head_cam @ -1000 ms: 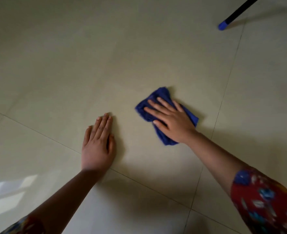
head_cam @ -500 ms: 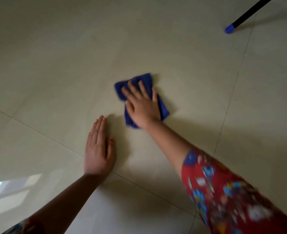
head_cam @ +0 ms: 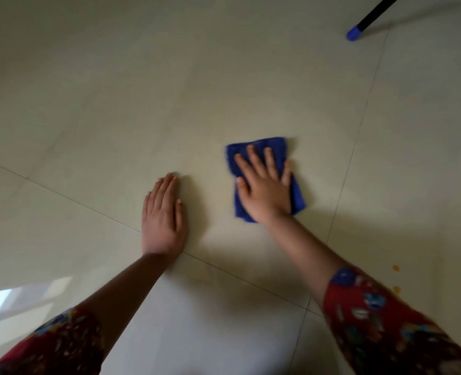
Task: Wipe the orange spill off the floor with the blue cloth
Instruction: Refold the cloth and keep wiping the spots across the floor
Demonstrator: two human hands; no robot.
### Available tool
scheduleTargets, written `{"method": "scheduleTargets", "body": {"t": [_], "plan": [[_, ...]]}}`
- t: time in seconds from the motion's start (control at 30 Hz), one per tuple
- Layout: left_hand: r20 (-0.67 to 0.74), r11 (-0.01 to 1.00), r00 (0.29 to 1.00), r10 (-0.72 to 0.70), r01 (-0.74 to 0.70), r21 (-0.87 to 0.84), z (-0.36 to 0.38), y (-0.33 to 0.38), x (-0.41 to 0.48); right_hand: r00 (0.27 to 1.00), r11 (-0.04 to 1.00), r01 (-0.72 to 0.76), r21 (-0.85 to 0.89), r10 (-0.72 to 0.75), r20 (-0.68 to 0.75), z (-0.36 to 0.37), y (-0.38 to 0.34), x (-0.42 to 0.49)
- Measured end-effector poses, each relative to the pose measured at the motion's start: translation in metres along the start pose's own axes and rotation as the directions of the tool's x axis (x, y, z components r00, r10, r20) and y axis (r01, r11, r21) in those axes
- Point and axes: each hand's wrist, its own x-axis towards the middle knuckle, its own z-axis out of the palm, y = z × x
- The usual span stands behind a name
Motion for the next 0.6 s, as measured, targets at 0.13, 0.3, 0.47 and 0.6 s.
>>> {"method": "scheduleTargets", "body": {"t": [0.13,0.3,0.47,0.6], "plan": [[0.004,1.0,1.0,-0.002,0.002,-0.01,-0.001,-0.002,0.001,0.923,0.922,0.385,0.046,-0.384,-0.023,0.015,-0.052,-0.081],[0.066,0.993,0.994,0.083,-0.088,0.073,-0.004,0.0,-0.002,0.834,0.832,0.551,-0.057,-0.548,0.061,0.007,0.045,-0.148],[0.178,0.997,0.983,0.054,-0.064,0.048,0.007,0.04,-0.017,0.993,0.995,-0.095,0.02,0.096,-0.062,-0.004,0.075,-0.099],[0.295,0.961,0.917,0.267,-0.275,-0.016,0.019,0.071,-0.033,0.984,0.984,0.178,0.023,-0.177,-0.036,0.007,0.024,-0.141]]}}
